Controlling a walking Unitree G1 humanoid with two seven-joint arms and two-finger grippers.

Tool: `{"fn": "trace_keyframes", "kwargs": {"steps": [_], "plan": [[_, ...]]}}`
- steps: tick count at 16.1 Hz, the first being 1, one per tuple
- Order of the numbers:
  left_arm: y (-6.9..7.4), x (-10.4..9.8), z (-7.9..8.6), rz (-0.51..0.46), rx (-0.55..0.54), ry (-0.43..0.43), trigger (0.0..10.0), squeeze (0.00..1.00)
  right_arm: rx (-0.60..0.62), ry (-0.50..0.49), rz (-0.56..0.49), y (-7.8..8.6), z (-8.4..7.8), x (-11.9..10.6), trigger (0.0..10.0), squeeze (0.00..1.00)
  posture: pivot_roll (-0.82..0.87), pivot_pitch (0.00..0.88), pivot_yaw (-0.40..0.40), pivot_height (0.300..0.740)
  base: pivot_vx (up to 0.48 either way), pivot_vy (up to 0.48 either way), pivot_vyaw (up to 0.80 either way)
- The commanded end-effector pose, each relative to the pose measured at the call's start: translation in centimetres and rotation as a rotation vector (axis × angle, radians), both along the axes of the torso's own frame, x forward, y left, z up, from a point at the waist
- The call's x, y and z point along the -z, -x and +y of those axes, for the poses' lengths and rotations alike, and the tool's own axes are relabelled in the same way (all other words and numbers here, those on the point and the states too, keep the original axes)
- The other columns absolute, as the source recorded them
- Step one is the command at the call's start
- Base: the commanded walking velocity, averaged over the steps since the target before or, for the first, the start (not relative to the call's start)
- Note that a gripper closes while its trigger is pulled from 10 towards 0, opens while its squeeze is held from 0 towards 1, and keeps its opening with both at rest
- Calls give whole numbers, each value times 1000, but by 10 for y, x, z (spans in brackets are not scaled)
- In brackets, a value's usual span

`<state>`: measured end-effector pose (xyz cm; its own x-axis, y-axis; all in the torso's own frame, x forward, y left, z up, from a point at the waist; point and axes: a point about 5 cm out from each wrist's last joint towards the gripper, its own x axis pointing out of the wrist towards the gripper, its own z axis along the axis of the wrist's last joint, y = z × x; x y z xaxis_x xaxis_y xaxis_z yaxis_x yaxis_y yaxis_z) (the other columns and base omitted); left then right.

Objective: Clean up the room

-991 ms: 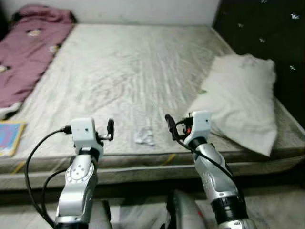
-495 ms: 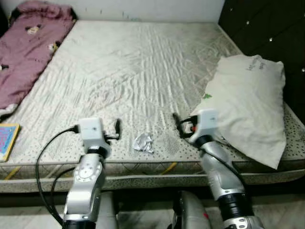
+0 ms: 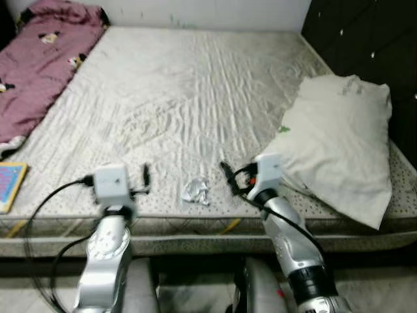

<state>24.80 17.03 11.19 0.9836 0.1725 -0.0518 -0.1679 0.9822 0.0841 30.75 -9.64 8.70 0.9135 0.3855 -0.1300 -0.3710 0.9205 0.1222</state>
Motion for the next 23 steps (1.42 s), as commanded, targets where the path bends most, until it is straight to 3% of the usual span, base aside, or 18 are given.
{"fn": "trace_keyframes", "kwargs": {"steps": [1,5,8,12,15,18,23], "plan": [[7,-2,10,11,-50,-28,10000,0,-54,11,39,0,5,4,10000,0,130,127,-58,558,0,0,0],[24,-1,10,49,-48,-38,10000,0,-121,35,57,-2,13,12,10000,0,171,172,-58,558,0,0,0],[22,-7,7,43,-54,-47,10000,0,-168,60,74,-6,28,15,10000,0,184,192,-52,558,0,0,773],[26,-12,5,41,-52,-60,10000,0,-196,79,75,-12,35,18,10000,0,210,213,-62,558,0,0,0],[29,-13,6,47,-65,-62,10000,0,-142,64,43,-20,38,12,10000,0,221,222,-63,558,0,0,0],[33,-14,4,52,-58,-61,10000,0,-12,65,-3,-31,39,3,10000,0,235,233,-58,558,0,0,0],[38,-16,-1,53,-49,-67,10000,0,37,40,0,-38,42,-2,10000,0,257,263,-60,558,0,0,0]]}}
